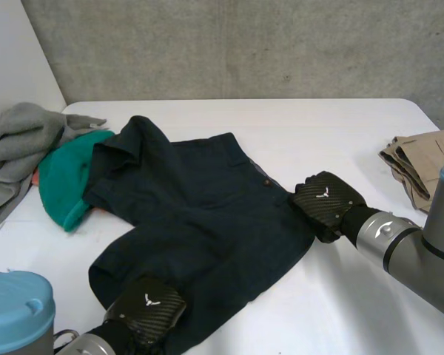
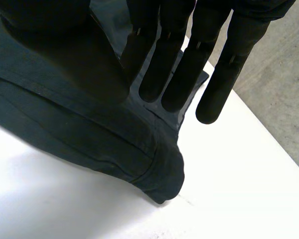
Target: Fold the laundry.
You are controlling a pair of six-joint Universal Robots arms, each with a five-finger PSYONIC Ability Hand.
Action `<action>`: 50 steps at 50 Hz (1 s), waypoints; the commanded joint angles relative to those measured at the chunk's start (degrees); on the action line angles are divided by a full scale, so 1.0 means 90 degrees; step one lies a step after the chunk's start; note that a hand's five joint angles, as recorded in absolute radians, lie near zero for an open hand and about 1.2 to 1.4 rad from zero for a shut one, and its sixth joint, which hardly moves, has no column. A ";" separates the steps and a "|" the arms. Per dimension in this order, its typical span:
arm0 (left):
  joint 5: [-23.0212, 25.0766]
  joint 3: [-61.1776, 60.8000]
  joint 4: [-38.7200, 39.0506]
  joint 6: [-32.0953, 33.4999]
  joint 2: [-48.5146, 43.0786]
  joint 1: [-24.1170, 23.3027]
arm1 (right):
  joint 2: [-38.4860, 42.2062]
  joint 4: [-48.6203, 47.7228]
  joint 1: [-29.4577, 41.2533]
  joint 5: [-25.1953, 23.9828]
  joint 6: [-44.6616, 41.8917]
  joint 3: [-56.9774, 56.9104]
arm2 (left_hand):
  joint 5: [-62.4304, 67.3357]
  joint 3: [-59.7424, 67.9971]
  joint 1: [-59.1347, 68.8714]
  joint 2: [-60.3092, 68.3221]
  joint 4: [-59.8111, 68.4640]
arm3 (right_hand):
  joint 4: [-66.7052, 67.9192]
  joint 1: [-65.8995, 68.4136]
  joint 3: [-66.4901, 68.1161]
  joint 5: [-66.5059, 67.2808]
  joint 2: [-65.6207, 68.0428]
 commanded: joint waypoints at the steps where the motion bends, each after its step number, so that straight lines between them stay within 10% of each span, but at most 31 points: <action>1: 0.0005 0.0119 0.0320 0.0092 -0.0495 -0.0058 | -0.0236 0.0098 -0.0034 0.0018 0.0075 0.0117 | 0.3032 0.2989 0.2966 0.2990 0.3005 | 0.1290 0.1801 0.1371 0.1304 0.1414; 16: 0.0238 0.0627 0.0380 -0.0218 0.2061 0.0205 | -0.1428 0.1385 -0.0249 0.0057 0.0368 -0.0272 | 0.4666 0.4623 0.4601 0.4624 0.4640 | 0.1141 0.1653 0.1222 0.1155 0.1266; 20: 0.0415 0.0627 0.0145 -0.0405 0.2199 0.0244 | -0.1253 0.2040 -0.0346 0.0086 0.0407 -0.0555 | 0.4666 0.4623 0.4601 0.4624 0.4640 | -0.5313 -0.4801 -0.5232 -0.5299 -0.5189; 24: 0.0444 0.0608 0.0028 -0.0434 0.2141 0.0371 | -0.0874 0.2363 -0.0289 0.0047 0.0427 -0.0800 | 0.4666 0.4623 0.4601 0.4624 0.4640 | -0.5346 -0.4834 -0.5265 -0.5332 -0.5221; 38: 0.0483 0.0715 0.0027 -0.0454 0.2199 0.0508 | 0.1305 0.0852 0.0532 0.0574 0.0583 -0.1337 | 0.4666 0.4623 0.4601 0.4624 0.4640 | -0.4599 -0.4087 -0.4518 -0.4585 -0.4475; 42: 0.0522 0.0744 0.0018 -0.0493 0.2238 0.0508 | 0.1657 0.0158 0.0649 0.1325 0.0593 -0.1572 | 0.4666 0.4623 0.4601 0.4624 0.4640 | 0.1209 0.1721 0.1290 0.1223 0.1334; 50: 0.0678 0.1056 -0.0138 -0.0581 0.2599 0.0771 | -0.0407 -0.0195 0.0387 0.1924 0.0817 -0.1065 | 0.4666 0.4623 0.4601 0.4624 0.4640 | 0.1290 0.1801 0.1371 0.1304 0.1414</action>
